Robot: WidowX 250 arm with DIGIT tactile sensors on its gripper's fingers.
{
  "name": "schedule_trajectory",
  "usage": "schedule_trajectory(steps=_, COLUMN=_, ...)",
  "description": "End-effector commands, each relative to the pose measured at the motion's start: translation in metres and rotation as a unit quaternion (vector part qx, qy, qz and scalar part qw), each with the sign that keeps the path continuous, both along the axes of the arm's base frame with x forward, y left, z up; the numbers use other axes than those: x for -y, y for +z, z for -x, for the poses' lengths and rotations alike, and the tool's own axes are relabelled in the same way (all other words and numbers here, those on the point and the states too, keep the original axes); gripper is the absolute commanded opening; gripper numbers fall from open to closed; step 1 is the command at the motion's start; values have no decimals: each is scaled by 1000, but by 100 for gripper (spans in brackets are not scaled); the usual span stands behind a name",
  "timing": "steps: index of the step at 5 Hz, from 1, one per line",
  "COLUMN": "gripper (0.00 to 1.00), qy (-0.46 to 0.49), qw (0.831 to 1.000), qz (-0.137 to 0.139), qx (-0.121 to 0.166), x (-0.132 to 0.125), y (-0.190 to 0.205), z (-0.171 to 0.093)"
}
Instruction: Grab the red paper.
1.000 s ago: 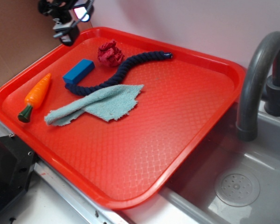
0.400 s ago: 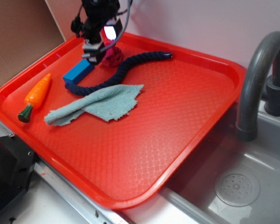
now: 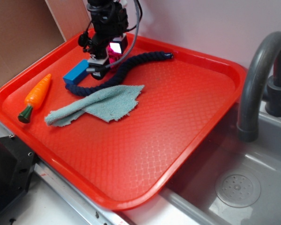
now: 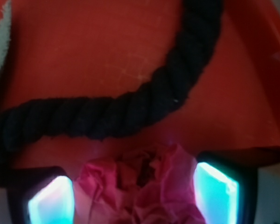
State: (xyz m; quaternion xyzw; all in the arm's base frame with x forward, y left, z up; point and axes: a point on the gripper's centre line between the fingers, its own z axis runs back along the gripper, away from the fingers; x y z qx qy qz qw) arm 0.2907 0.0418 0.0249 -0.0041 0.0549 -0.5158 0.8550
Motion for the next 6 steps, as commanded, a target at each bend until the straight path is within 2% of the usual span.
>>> schedule_trajectory(steps=1, gripper=82, qy=25, qw=999, qz=-15, qx=-18, x=-19, y=-20, z=-6)
schedule_trajectory(steps=2, gripper=0, qy=19, qw=1000, qz=-6, qx=-21, x=-24, y=-21, z=-9)
schedule_trajectory(steps=3, gripper=0, qy=-3, qw=1000, qz=26, qx=13, x=-19, y=7, z=-9)
schedule_trajectory(steps=4, gripper=0, qy=96, qw=994, qz=-15, qx=55, x=-14, y=56, z=-7)
schedule_trajectory(steps=5, gripper=0, qy=219, qw=972, qz=-22, qx=76, x=-5, y=106, z=12)
schedule_trajectory(steps=6, gripper=0, qy=342, qw=937, qz=16, qx=66, x=4, y=158, z=30)
